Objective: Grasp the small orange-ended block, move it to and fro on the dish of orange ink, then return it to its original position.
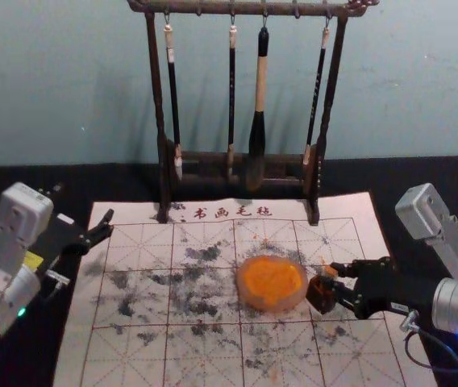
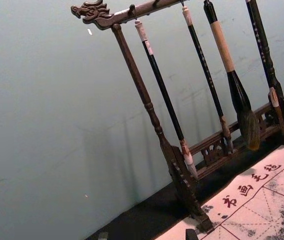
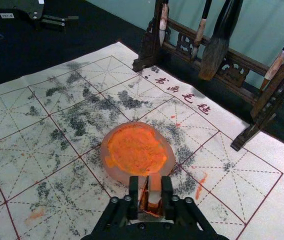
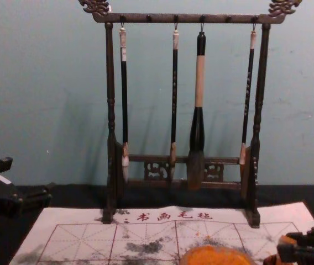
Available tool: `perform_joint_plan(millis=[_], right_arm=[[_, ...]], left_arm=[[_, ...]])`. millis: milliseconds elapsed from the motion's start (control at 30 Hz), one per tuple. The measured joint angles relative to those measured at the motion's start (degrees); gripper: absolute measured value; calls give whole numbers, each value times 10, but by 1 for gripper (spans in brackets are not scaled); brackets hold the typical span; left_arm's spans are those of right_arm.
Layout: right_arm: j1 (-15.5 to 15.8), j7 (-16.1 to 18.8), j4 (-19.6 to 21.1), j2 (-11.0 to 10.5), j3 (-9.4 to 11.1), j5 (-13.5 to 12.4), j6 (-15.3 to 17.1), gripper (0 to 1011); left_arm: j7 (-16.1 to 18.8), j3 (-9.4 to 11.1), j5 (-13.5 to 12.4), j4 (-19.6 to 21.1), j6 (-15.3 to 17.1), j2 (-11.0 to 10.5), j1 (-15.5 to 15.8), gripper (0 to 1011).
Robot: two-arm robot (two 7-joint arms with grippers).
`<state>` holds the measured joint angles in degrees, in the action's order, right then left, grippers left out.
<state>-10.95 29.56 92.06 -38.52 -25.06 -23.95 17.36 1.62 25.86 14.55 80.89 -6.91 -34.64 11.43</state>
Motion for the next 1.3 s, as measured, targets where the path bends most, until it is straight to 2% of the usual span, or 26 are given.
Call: perform_joint_plan(millis=[400,433,533,567,767,900,1300], right_arm=[[0,0,0,0,0,0,0,621],[0,0,0,0,0,0,0,621],[0,0,0,0,0,0,0,746],[0,0,0,0,0,0,0,746],[0,0,0,0,0,0,0,938],[0,0,0,0,0,0,0,1002],[1,-1,1,0,0,1,-2,1002]], left_arm=[[0,0,0,0,0,0,0,1001],[0,0,0,0,0,0,0,1001],[0,0,0,0,0,0,0,1001],[0,0,0,0,0,0,0,1001],[0,0,0,0,0,0,0,1001],[0,0,0,0,0,0,0,1001],[0,0,0,0,0,0,0,1001]])
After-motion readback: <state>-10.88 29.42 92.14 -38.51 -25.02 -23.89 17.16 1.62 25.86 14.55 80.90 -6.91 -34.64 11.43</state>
